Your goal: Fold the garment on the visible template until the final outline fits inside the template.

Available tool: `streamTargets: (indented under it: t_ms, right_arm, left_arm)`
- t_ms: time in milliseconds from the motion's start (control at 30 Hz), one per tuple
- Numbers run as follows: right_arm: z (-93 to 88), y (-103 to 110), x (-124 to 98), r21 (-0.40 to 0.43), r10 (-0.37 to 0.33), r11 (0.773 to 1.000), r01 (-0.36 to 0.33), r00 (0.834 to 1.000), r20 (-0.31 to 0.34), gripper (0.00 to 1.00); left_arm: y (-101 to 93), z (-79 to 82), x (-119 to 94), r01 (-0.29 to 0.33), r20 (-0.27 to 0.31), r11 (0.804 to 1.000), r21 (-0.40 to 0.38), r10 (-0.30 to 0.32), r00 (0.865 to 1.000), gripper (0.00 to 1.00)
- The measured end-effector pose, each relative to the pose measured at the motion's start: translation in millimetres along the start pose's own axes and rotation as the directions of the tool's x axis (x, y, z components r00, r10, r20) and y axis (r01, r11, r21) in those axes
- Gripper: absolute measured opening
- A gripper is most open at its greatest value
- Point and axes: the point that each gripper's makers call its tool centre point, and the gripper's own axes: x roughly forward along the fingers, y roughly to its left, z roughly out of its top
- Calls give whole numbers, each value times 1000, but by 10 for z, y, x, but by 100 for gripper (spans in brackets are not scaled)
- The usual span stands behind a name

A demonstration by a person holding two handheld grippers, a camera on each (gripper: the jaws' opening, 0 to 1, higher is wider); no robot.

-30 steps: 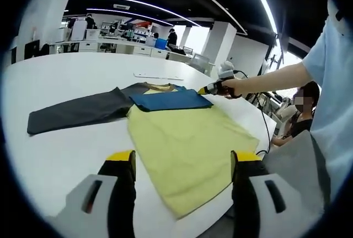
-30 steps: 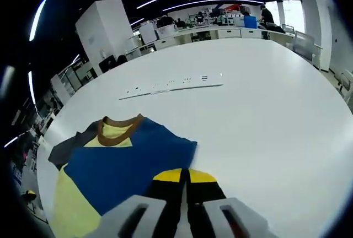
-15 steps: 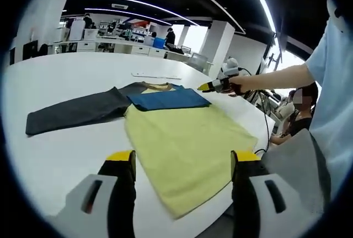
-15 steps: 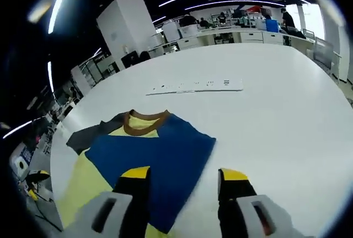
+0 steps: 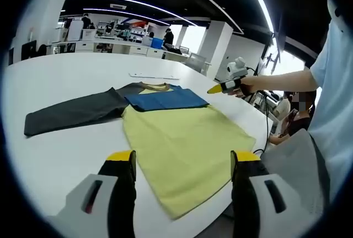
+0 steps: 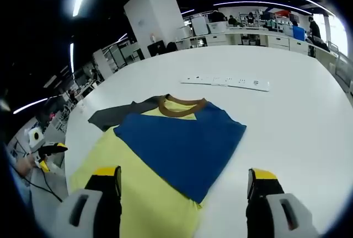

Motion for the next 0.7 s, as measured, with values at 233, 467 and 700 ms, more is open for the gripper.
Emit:
streamTargets:
  t_ms: [233, 467, 700]
  right_arm:
    - [-102, 3, -98, -25, -18, 1000, 17, 1000, -10, 100]
    - [-135, 99, -212, -6, -10, 1000, 10, 1000, 11, 100]
    - [-130, 352, -335, 59, 37, 997, -41, 997, 72, 100]
  left_arm:
    - [-3, 8, -2, 1, 3, 1000, 3, -1, 1000, 68]
    - [79, 26, -38, -11, 9, 1000, -29, 12, 1000, 70]
    - [608, 74, -128, -119, -19, 993, -9, 119, 993, 77]
